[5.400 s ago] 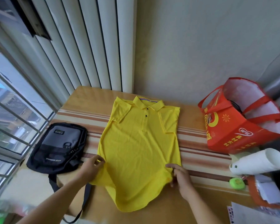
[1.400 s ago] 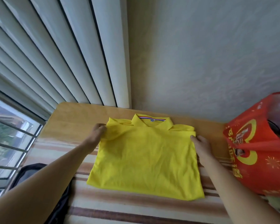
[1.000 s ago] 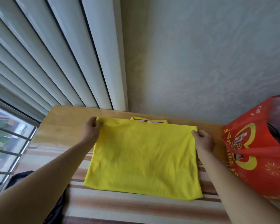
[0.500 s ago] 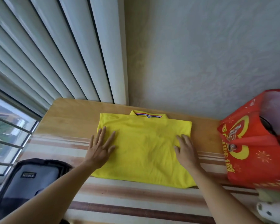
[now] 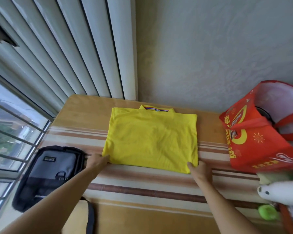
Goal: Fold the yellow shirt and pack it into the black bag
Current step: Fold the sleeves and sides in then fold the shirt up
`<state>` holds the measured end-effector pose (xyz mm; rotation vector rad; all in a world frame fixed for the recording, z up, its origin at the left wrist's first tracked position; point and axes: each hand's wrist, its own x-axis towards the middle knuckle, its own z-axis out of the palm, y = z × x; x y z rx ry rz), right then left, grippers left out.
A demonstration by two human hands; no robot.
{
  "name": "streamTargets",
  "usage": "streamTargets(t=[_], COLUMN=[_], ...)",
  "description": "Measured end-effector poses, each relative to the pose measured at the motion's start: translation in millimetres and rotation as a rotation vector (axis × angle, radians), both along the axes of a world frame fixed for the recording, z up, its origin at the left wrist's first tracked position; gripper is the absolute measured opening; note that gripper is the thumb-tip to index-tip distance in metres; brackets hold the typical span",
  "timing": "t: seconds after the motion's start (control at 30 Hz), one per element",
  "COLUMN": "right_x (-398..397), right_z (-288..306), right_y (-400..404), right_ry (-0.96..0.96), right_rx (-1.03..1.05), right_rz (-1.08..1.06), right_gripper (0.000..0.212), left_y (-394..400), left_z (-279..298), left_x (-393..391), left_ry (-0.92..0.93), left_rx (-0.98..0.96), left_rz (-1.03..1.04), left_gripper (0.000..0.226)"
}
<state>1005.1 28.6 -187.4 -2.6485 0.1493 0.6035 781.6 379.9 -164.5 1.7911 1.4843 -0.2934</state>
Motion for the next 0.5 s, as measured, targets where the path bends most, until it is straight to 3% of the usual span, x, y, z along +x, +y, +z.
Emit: streamTargets(t=[0.1,0.23,0.5], right_x=[-0.6,-9.1,-43.4], right_z=[3.9,12.0,9.5], right_y=[-6.9,-23.3,-73.3], right_ry=[0.010,0.083,0.289], right_rx=[0.100,0.240,0.227], right_rz=[-0.026,-0.072,-0.087], right_gripper=[0.026,0.022,0.016], left_y=[9.8,15.4,-28.1], left_z=[-8.1,-7.9,11.5], left_x=[-12.7,-32.7,-82.4], left_ry=[-0.069,-0.071,0.122], left_rx=[-0.075,-0.114,-0.117], left_rz=[0.127,0.203,0.066], left_gripper=[0.022,0.030,0.029])
